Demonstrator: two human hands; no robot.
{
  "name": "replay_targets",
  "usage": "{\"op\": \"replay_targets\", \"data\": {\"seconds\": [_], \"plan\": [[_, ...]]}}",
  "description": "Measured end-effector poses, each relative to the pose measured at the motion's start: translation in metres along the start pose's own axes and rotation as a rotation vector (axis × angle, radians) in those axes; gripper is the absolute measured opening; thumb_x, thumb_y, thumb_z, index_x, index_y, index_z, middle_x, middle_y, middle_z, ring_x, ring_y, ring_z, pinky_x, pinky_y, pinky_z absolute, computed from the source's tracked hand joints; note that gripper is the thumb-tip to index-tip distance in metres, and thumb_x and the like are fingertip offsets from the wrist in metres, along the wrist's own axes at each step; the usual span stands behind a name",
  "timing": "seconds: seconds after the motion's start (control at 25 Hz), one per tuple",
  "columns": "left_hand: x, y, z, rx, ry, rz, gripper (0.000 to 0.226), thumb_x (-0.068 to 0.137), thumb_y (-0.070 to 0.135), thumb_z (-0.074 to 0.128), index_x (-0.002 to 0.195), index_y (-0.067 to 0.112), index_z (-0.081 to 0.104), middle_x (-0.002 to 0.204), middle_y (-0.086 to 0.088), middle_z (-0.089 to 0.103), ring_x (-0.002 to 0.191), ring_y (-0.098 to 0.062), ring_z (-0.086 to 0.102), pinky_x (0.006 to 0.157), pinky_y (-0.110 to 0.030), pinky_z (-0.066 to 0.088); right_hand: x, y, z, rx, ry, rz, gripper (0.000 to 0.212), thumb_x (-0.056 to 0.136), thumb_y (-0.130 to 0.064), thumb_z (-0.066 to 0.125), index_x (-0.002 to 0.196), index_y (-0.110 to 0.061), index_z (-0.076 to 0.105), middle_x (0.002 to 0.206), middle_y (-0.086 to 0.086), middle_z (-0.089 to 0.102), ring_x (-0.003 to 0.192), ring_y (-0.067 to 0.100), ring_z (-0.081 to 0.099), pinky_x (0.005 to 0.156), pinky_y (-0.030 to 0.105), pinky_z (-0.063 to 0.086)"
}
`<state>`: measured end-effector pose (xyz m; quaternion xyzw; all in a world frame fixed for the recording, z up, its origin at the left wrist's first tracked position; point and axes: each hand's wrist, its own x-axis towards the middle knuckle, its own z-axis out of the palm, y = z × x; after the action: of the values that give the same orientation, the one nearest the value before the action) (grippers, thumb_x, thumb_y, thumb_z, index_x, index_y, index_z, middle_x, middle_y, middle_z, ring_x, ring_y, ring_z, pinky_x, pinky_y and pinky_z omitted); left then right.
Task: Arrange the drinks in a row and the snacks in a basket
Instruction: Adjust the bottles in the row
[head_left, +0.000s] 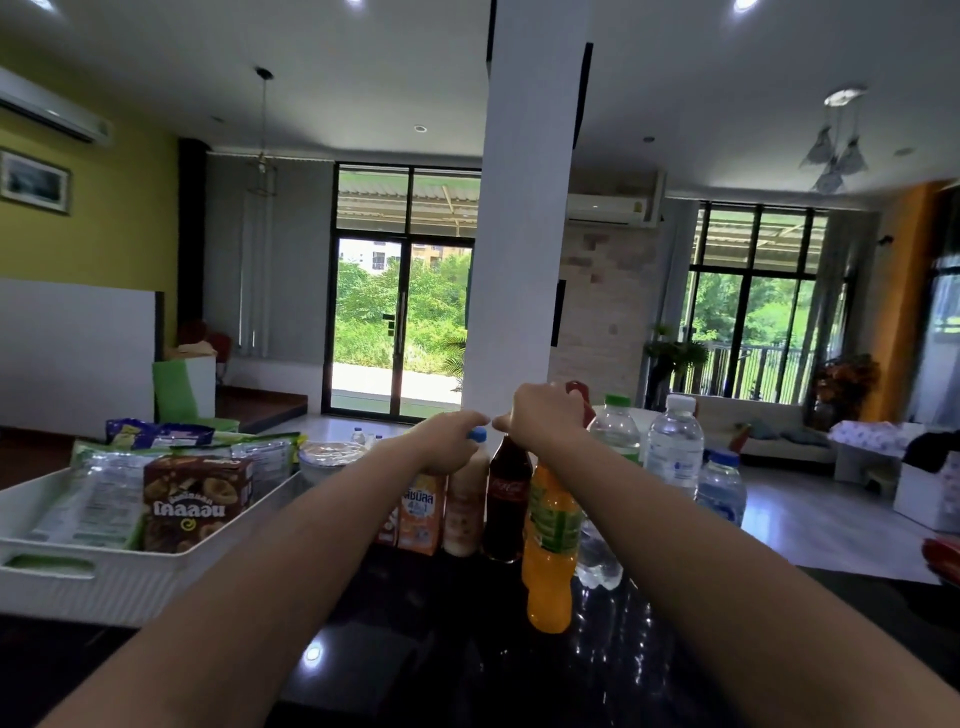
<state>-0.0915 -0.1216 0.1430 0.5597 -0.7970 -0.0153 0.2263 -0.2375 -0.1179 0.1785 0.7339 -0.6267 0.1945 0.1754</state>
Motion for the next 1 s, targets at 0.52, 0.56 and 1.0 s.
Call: {"op": "replay_targets", "data": {"seconds": [0.52,0.56,1.0], "plan": [[0.015,-0.002,-0.005,0.14,0.11,0.024,0.033,0.092,0.034,0.055,0.114,0.013,0.067,0.115,-0.009,0.066,0.105,-0.024,0.058,0.087,-0.033,0.046,0.021,0.007,-0.009,0.353,-0.268,-0.08,0.026,0.087,-0.005,0.06,0.11,0.003,0.07,0.115,0.017,0.069,0.103,0.028,0.064,0.091,0.037,0.052],[0.015,-0.002,-0.006,0.164,0.126,0.001,0.037,0.089,0.041,0.058,0.108,0.012,0.069,0.109,-0.009,0.068,0.1,-0.024,0.059,0.085,-0.034,0.048,0.021,0.008,-0.007,0.358,-0.256,-0.088,0.024,0.086,-0.005,0.064,0.108,0.001,0.072,0.112,0.015,0.07,0.099,0.026,0.065,0.091,0.038,0.054],[0.011,-0.006,-0.018,0.035,-0.079,0.025,0.04,0.085,0.005,0.056,0.124,0.013,0.056,0.126,-0.008,0.059,0.113,-0.021,0.055,0.095,-0.032,0.045,0.021,0.013,0.0,0.385,-0.206,-0.122,0.028,0.087,0.007,0.057,0.101,-0.009,0.075,0.108,0.009,0.07,0.094,0.022,0.066,0.085,0.035,0.058]]}}
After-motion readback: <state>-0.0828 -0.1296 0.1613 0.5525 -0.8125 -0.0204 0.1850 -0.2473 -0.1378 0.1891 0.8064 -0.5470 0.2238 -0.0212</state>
